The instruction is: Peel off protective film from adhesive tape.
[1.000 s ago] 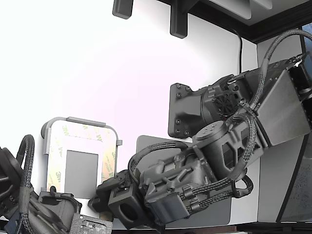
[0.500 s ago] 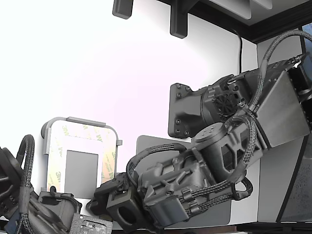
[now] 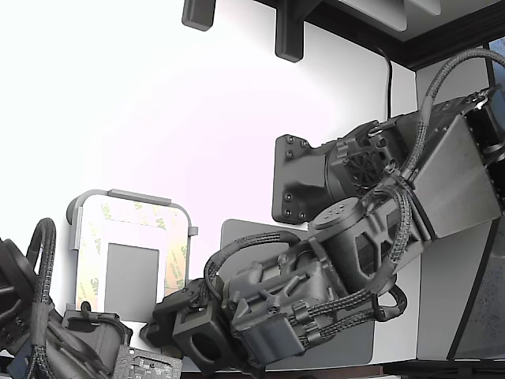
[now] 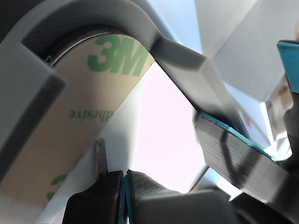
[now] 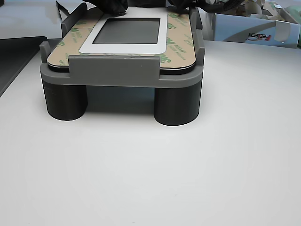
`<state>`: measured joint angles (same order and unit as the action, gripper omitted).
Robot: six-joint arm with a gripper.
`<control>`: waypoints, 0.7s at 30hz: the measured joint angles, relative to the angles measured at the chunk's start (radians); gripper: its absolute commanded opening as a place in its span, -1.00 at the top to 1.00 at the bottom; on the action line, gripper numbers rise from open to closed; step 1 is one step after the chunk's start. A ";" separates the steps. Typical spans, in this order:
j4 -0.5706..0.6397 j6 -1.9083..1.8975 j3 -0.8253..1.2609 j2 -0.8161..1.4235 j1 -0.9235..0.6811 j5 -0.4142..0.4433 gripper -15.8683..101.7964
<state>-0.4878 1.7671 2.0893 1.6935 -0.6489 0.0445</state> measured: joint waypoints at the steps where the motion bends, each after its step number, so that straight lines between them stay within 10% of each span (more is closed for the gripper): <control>1: 0.000 0.000 0.000 0.000 0.000 -0.002 0.91; 21: -0.002 -0.037 0.000 0.000 -0.012 0.002 0.91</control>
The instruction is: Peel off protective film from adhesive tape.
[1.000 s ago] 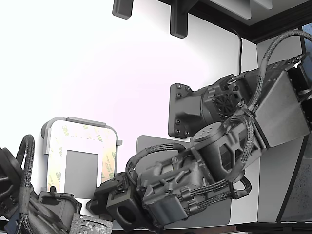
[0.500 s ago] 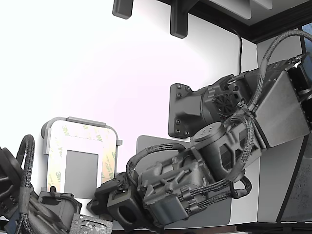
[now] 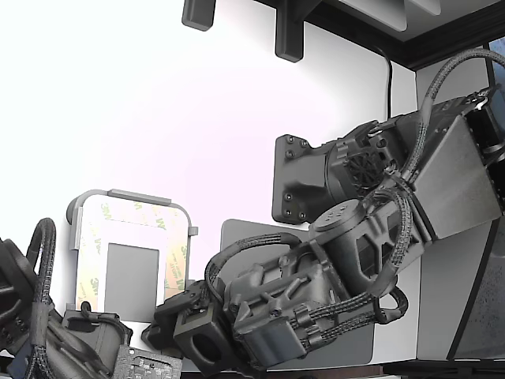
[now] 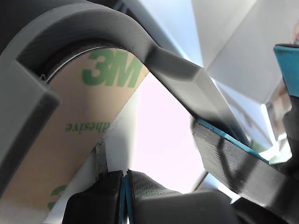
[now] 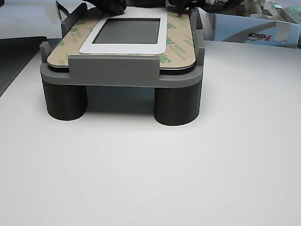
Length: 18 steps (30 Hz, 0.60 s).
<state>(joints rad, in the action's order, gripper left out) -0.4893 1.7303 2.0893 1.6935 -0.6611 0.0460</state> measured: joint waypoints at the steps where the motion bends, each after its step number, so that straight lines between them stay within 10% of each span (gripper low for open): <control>1: 0.000 -0.002 0.000 0.000 0.000 0.000 0.91; 18: -0.005 -0.029 0.002 0.006 -0.006 0.002 0.91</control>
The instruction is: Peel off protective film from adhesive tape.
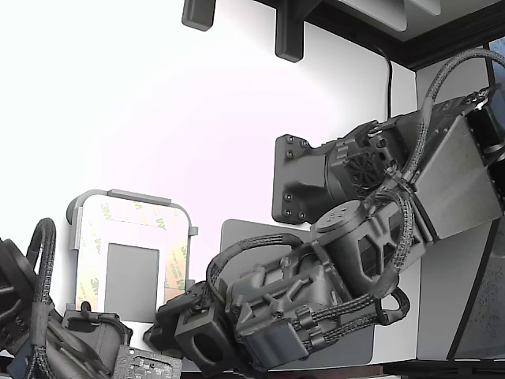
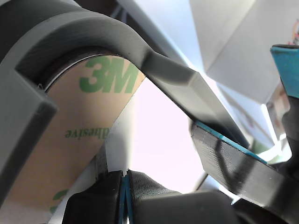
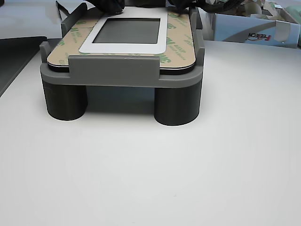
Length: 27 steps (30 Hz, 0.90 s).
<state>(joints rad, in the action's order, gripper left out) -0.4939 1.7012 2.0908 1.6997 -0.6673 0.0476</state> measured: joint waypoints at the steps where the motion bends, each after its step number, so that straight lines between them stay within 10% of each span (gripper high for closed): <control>1: 0.000 0.000 0.000 0.000 0.000 0.000 0.91; 27: -0.014 -0.017 -0.006 0.003 0.000 0.000 0.91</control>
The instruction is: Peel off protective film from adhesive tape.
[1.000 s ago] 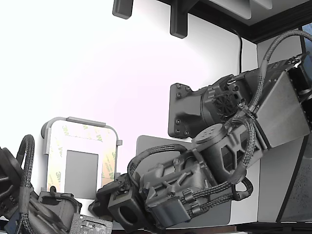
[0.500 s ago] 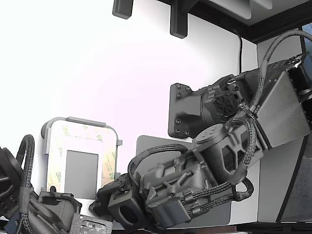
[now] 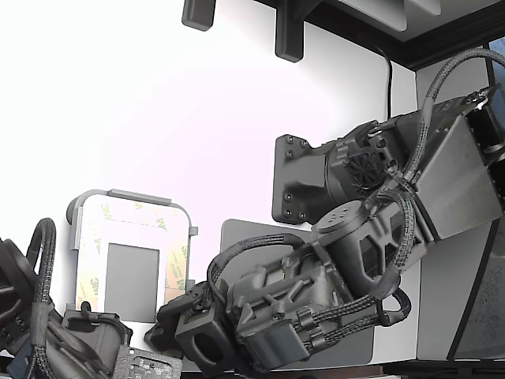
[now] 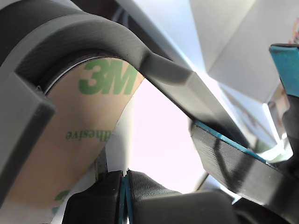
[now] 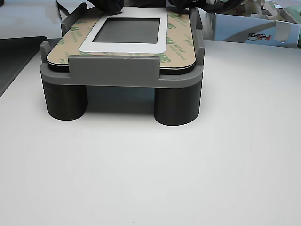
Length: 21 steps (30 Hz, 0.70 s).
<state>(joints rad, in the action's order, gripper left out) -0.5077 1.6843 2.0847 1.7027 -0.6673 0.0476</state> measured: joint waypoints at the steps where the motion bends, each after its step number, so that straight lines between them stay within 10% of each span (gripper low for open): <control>1: 0.002 0.002 -0.002 0.000 0.000 0.000 0.91; 21: 0.017 0.044 -0.021 -0.017 0.003 -0.006 0.91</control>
<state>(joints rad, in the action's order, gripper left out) -0.4909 1.7288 2.0632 1.6858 -0.6642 0.0414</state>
